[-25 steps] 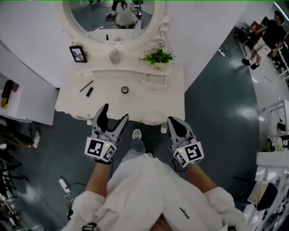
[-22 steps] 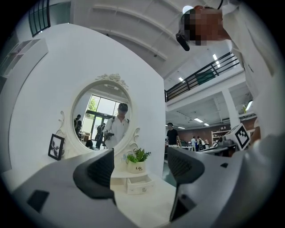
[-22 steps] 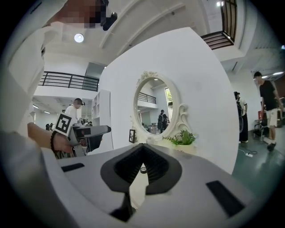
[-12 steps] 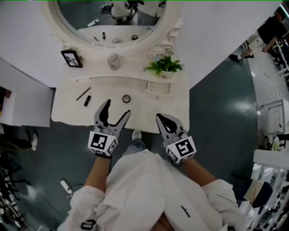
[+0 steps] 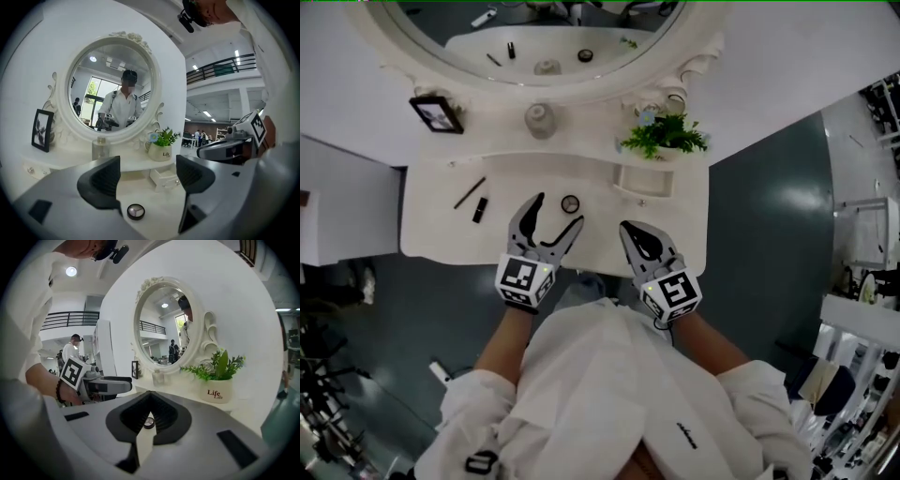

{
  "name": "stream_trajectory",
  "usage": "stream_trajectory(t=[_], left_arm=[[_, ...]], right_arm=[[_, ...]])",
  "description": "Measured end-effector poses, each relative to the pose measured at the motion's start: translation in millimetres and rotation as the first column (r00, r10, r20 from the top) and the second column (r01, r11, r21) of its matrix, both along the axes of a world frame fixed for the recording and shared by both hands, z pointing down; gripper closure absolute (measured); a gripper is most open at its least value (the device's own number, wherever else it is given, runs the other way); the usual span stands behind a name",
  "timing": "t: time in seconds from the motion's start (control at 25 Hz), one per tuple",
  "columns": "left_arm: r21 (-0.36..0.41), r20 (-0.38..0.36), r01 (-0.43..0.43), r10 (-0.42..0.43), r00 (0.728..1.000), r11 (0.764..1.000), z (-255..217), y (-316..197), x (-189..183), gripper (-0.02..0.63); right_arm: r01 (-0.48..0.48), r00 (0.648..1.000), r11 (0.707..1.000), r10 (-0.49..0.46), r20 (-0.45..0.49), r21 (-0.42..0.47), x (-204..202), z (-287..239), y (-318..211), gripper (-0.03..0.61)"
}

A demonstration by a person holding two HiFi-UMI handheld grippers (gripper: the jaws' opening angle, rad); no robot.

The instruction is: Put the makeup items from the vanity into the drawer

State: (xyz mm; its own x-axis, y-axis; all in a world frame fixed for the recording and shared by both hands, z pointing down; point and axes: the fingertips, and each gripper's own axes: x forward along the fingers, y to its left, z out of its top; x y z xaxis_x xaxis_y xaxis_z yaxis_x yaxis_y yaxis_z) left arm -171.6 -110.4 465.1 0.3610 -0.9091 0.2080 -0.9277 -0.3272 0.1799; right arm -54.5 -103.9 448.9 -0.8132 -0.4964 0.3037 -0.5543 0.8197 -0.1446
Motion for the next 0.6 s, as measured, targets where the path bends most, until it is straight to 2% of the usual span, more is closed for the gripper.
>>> stream_trajectory(t=[0.32, 0.6], left_arm=[[-0.118, 0.018, -0.032, 0.034, 0.999, 0.993, 44.4, -21.6, 5.9, 0.252], [-0.194, 0.043, -0.023, 0.032, 0.999, 0.981, 78.1, -31.1, 16.6, 0.252]], right_arm=[[-0.007, 0.999, 0.997, 0.003, -0.050, -0.082, -14.8, 35.8, -12.4, 0.561], [-0.004, 0.999, 0.989, -0.003, -0.049, -0.147, -20.4, 63.7, -25.1, 0.562]])
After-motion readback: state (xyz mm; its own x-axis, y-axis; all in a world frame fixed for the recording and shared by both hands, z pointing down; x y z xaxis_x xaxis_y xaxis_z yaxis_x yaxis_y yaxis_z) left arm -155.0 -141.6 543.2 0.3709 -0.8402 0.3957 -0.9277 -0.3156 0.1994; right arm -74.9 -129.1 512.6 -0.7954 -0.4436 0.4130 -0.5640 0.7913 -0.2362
